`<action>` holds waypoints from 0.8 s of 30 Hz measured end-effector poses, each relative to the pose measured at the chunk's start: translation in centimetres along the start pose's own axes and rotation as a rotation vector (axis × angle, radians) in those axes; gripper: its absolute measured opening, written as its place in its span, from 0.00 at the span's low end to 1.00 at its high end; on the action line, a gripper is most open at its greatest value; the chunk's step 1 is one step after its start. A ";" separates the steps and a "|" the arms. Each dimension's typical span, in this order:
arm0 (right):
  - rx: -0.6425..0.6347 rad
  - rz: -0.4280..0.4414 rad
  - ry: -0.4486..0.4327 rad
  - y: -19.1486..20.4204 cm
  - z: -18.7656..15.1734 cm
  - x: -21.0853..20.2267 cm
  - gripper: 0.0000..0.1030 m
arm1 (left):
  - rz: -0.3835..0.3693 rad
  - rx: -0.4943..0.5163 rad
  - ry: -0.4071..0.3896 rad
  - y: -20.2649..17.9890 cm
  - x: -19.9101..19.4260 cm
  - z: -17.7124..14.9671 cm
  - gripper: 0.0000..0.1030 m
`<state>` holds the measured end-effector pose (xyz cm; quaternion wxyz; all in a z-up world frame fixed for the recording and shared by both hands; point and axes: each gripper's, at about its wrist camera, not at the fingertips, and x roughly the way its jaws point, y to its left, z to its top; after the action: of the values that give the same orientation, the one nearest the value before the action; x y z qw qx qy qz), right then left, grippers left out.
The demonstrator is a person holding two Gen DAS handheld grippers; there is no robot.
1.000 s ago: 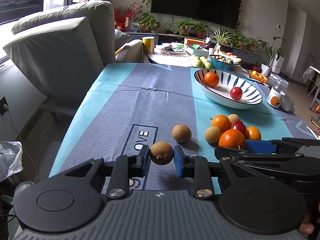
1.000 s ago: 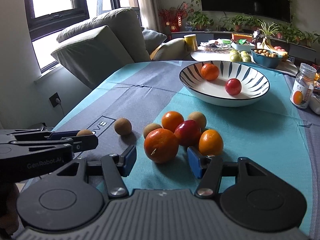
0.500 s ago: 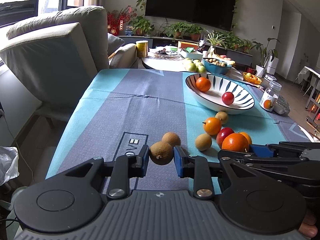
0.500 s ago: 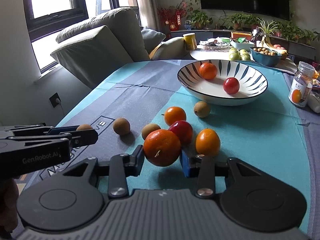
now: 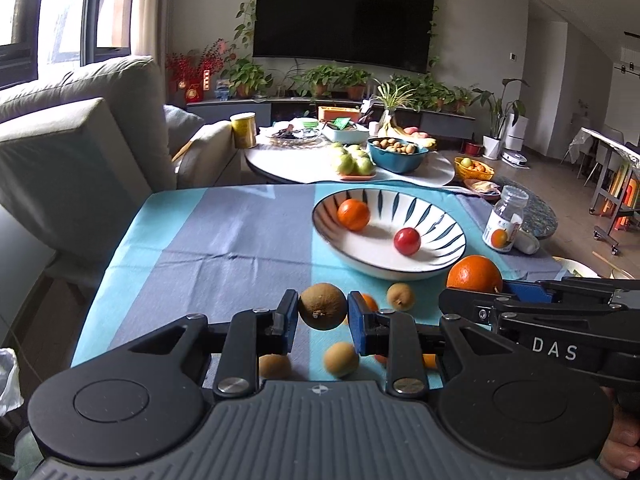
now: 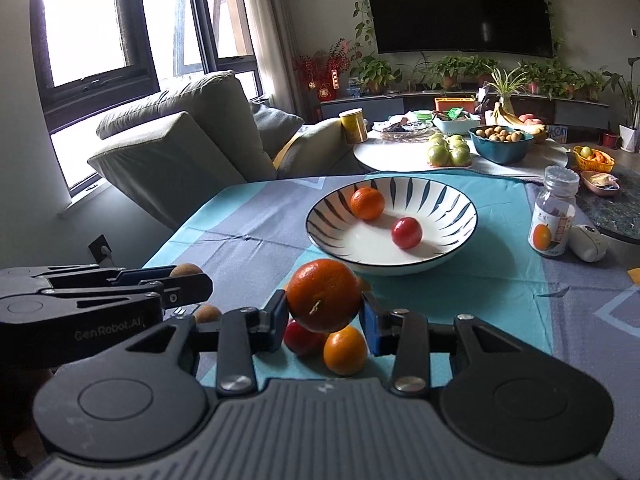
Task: Organize fruits
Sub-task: 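Carry the kiwi and orange over the bowl and open both grippers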
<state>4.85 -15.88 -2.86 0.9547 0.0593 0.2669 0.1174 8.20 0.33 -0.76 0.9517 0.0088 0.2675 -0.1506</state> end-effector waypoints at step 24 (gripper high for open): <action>0.057 -0.059 -0.023 -5.8 2.9 3.7 0.76 | -0.085 0.032 0.043 -2.9 8.8 4.2 0.24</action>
<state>10.53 -20.68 -3.24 0.9586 0.0799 0.2609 0.0809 16.61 -5.32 -1.51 0.9383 0.0159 0.2854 -0.1947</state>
